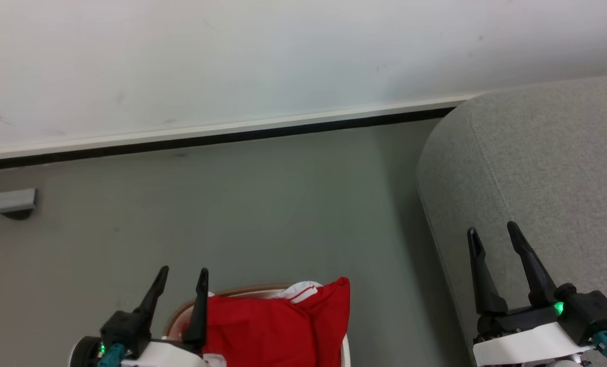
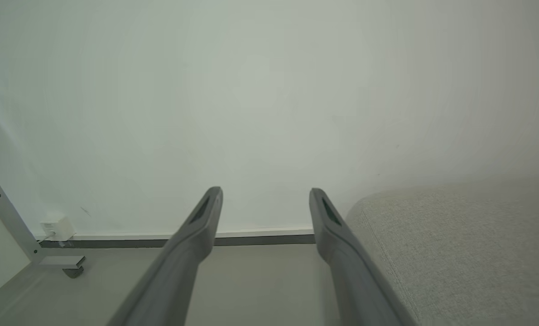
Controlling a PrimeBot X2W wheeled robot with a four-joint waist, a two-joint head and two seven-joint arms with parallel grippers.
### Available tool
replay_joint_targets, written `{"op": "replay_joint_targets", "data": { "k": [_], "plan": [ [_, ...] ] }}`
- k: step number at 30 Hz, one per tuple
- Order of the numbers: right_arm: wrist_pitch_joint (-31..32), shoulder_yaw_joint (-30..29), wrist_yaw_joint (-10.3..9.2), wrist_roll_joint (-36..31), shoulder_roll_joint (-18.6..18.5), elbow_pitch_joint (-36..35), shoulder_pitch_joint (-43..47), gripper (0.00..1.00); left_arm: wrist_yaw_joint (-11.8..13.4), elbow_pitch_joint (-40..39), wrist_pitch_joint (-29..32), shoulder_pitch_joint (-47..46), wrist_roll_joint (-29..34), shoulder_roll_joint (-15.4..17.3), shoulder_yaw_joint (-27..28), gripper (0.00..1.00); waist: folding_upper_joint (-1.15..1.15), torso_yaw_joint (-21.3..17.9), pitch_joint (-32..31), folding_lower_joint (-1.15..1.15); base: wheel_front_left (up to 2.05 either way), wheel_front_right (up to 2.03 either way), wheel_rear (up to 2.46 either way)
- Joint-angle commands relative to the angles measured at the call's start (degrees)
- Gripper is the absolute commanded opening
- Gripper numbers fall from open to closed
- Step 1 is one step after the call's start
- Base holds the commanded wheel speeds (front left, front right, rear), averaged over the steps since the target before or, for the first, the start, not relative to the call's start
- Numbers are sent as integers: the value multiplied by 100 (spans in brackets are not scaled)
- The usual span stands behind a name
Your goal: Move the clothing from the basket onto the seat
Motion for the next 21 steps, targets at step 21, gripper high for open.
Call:
{"op": "replay_joint_targets", "data": {
  "k": [21],
  "plan": [
    [-20, -532, -12, 556, -2, -818, -836, 100, -406, 3462, 544, -2208, -316, 582, -735, 100, 0, -1005, 2459, -1, 0, 0, 0]
  ]
}}
